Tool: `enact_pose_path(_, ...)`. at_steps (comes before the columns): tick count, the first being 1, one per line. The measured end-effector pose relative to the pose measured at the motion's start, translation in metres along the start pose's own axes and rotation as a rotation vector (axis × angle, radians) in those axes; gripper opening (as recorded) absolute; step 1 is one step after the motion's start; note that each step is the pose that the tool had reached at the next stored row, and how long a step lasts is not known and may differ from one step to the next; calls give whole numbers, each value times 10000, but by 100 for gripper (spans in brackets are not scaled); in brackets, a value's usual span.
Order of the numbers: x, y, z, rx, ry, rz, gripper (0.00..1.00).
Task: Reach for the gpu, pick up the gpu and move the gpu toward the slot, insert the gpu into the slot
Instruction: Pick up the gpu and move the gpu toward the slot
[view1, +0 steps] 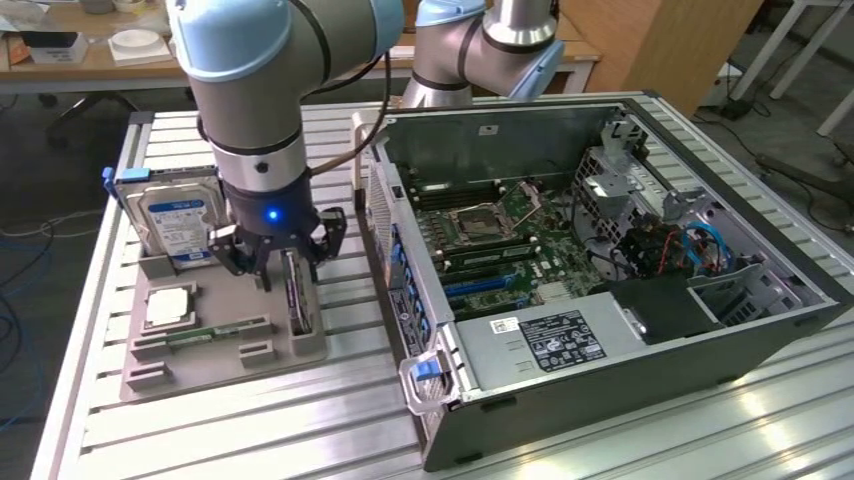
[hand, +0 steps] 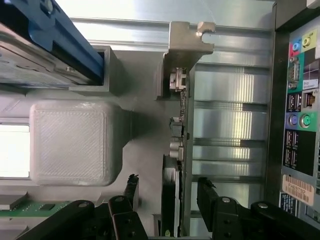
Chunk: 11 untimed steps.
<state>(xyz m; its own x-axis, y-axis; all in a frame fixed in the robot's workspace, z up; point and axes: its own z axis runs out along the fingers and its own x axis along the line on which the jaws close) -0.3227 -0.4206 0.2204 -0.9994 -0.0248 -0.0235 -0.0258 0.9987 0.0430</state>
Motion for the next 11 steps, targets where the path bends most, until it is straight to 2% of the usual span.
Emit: enact_pose_path(11, 2, -25, -2, -4, 1, 0, 59)
